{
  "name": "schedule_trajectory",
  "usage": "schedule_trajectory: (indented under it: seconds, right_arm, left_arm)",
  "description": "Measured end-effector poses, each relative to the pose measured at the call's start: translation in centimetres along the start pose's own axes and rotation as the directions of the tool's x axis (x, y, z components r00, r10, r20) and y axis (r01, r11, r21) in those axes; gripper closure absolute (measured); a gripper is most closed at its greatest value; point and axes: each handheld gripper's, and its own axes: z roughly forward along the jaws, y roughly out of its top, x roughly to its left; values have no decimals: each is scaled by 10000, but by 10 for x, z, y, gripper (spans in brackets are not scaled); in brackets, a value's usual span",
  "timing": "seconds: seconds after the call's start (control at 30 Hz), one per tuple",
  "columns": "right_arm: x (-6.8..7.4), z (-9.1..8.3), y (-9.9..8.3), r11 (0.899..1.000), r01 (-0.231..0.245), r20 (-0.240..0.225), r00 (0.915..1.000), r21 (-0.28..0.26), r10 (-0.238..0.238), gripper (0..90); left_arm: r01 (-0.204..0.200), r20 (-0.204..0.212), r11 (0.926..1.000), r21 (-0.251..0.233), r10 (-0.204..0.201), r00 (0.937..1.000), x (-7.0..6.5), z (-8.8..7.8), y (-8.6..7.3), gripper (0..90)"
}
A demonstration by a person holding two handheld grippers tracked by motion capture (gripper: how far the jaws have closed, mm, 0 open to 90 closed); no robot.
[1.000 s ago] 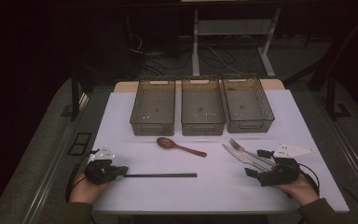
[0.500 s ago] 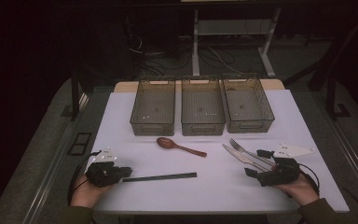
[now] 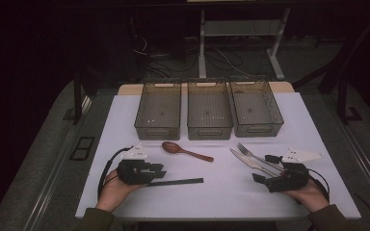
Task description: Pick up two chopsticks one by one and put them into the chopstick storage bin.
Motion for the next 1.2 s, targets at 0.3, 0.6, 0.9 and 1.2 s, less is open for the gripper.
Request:
schedule_trajectory:
  seconds: [0.3,0.6,0.9,1.2]
  right_arm:
    - [1,2,0,10000,-42,-39,10000,33,42,103]
    - [1,2,-1,10000,-49,-58,10000,29,49,102]
    - [0,2,-1,10000,-47,-58,10000,5,47,102]
    - [0,1,-1,10000,-43,-30,10000,5,43,102]
  left_arm:
    - [-772,897,9967,248,747,9932,-14,47,29,680]
    - [-1223,1482,9909,564,1128,9825,-23,83,43,721]
    - [-1511,1741,9837,978,1326,9758,-28,106,48,770]
    - [-1518,1671,9811,1202,1307,9772,-28,111,46,800]
